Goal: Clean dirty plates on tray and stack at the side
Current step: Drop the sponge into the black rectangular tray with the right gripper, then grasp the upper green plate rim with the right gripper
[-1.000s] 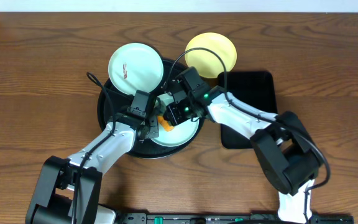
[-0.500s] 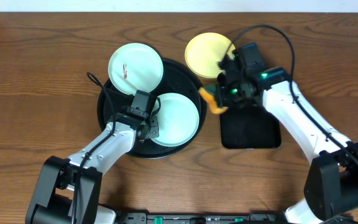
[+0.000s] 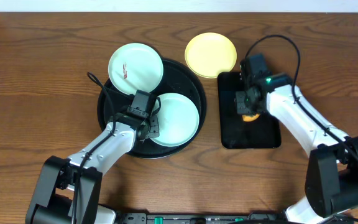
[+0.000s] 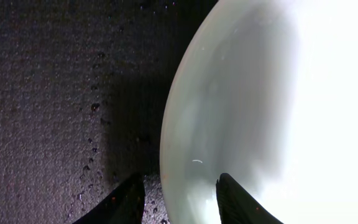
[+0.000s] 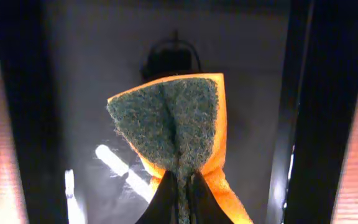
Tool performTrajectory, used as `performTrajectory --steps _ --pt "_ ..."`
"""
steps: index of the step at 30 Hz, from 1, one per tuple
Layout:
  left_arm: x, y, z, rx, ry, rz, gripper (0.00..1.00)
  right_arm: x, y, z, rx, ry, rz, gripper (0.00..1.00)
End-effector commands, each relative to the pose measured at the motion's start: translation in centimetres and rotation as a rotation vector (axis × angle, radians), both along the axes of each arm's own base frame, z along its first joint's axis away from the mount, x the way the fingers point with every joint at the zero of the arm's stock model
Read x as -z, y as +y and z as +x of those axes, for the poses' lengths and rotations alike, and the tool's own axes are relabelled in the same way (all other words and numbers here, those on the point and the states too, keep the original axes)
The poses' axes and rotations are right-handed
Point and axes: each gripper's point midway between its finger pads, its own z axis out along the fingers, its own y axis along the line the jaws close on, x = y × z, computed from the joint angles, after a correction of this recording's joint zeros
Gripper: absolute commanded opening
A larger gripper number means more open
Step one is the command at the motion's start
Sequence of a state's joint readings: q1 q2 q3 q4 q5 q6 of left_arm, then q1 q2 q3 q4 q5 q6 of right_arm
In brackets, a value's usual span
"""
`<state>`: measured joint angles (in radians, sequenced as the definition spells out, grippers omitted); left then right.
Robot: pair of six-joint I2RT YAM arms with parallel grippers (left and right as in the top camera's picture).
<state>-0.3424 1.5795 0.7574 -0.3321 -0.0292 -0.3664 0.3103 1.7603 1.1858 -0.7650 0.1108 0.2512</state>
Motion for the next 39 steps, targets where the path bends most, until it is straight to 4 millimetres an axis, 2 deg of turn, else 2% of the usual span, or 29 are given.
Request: performTrajectory --steps 1,5,6,7,9,11,12,14,17,18,20,22,25,28,33,36,39 --pt "0.5 0.1 -0.2 -0.012 0.015 0.002 0.40 1.7 -1.4 -0.8 0.044 0.013 -0.041 0.01" --pt "1.2 0.0 -0.3 -0.012 0.032 0.004 0.40 2.3 -1.6 -0.9 0.049 0.012 -0.038 0.01" --pt "1.2 0.0 -0.3 -0.012 0.032 0.004 0.40 2.3 -1.6 -0.9 0.050 0.010 -0.037 0.08" --pt "1.2 0.0 -0.3 -0.014 0.031 0.003 0.40 2.3 -1.6 -0.9 0.050 0.009 -0.036 0.25" --pt "1.2 0.0 -0.2 -0.014 0.030 0.003 0.40 2.2 -1.5 -0.8 0.049 0.006 -0.032 0.50" --pt "1.2 0.0 -0.2 -0.014 0.030 0.003 0.39 1.8 -1.2 -0.5 0.042 0.000 -0.019 0.60" --pt "1.2 0.0 -0.2 -0.014 0.030 0.003 0.39 1.3 -0.9 -0.2 0.029 -0.005 -0.005 0.62" --pt "1.2 0.0 -0.2 -0.014 0.030 0.003 0.31 -0.2 0.0 0.5 0.017 -0.020 0.035 0.63" --pt "1.2 0.0 -0.3 -0.014 0.031 0.003 0.29 -3.2 1.6 1.6 -0.030 -0.051 0.109 0.63" --pt "1.2 0.0 -0.2 -0.014 0.030 0.003 0.31 -4.3 2.5 1.9 -0.063 -0.062 0.147 0.63" --pt "1.2 0.0 -0.2 -0.014 0.030 0.003 0.43 -6.4 5.0 2.4 -0.151 -0.087 0.248 0.61" --pt "1.2 0.0 -0.2 -0.014 0.030 0.003 0.47 -8.0 7.2 2.6 -0.217 -0.103 0.334 0.61" --pt "0.6 -0.1 0.0 -0.006 0.021 0.003 0.54 -8.7 9.4 2.5 -0.285 -0.128 0.376 0.60" --pt "-1.4 -0.3 0.6 -0.006 -0.020 -0.012 0.59 -7.9 11.8 2.4 -0.382 -0.137 0.366 0.61" --pt "-6.7 -0.7 1.7 -0.006 -0.180 -0.069 0.62 -4.6 14.5 3.1 -0.438 -0.156 0.270 0.62" --pt "-10.5 0.0 1.3 -0.020 -0.282 -0.077 0.64 -2.3 15.6 3.8 -0.462 -0.165 0.220 0.61" --pt "-13.2 1.2 0.5 -0.046 -0.356 -0.057 0.64 -0.3 16.9 4.3 -0.501 -0.169 0.216 0.59"
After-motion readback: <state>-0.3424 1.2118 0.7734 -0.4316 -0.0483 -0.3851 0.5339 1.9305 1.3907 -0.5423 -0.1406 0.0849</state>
